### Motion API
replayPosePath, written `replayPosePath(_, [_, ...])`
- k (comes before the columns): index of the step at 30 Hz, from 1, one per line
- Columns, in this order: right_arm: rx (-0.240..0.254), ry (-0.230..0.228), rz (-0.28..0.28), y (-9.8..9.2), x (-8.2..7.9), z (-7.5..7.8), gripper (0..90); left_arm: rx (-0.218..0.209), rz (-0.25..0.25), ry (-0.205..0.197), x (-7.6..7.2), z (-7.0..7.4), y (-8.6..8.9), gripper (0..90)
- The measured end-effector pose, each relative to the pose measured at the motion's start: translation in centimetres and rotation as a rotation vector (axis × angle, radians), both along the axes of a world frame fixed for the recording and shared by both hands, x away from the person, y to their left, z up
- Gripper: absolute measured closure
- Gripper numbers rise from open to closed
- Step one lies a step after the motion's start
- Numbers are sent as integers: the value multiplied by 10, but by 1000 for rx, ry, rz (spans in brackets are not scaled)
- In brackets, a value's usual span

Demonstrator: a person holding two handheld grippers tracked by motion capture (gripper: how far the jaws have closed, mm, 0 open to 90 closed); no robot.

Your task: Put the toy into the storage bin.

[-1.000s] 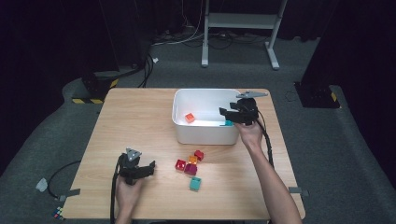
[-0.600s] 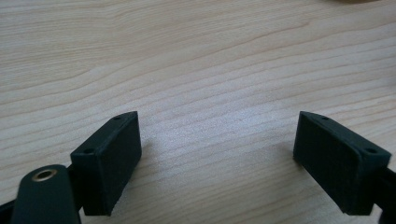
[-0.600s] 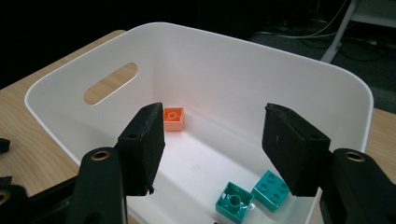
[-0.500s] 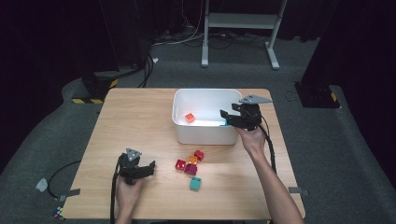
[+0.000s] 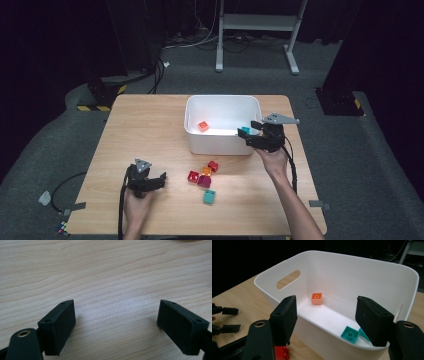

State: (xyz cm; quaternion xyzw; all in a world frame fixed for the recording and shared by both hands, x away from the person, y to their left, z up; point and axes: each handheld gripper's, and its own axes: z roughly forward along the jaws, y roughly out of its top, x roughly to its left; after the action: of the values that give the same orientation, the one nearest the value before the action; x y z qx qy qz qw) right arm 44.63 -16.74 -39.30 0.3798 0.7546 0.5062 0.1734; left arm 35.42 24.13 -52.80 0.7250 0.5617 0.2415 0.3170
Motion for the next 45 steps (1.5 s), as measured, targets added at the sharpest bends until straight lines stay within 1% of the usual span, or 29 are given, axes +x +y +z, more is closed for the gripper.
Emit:
replayPosePath(2, [3, -2, 14, 0, -6, -2, 303, 0, 0, 0, 0, 0, 0, 153])
replayPosePath(3, [-3, -3, 20, 0, -10, -3, 284, 0, 0, 0, 0, 0, 0, 153])
replayPosePath(9, [-26, -15, 47, 3, -26, -14, 265, -1, 1, -1, 0, 0, 0, 153])
replayPosePath(13, [-47, -23, 54, 5, -40, -26, 295, 0, 0, 0, 0, 0, 0, 153])
replayPosePath(17, [-37, -11, 56, 6, -48, -37, 318, -1, 1, -1, 0, 0, 0, 153])
replayPosePath(20, [-35, 1, 64, 8, -53, -48, 355, -1, 1, -1, 0, 0, 0, 153])
replayPosePath(23, [-27, 23, 76, 11, -56, -59, 384, -1, 1, -1, 0, 0, 0, 153])
replayPosePath(27, [-35, 31, 88, 17, -59, -72, 430, 0, 2, 0, 0, 0, 0, 153])
replayPosePath(31, [-29, 55, 110, 21, -59, -81, 466, 2, 1, 1, 0, 0, 0, 153])
replayPosePath(34, [-21, 84, 128, 26, -56, -90, 485, 1, 1, 1, 0, 0, 0, 153])
replayPosePath(37, [-25, 106, 141, 33, -53, -97, 497, 2, 1, 1, 0, 0, 0, 153])
replayPosePath(39, [-33, 119, 147, 37, -51, -103, 505, 1, 1, -1, 0, 0, 0, 153])
replayPosePath(41, [-42, 144, 154, 41, -49, -110, 507, -1, 2, -1, 0, 0, 0, 153])
replayPosePath(45, [-54, 174, 166, 48, -45, -119, 516, -1, 2, -1, 0, 0, 0, 153])
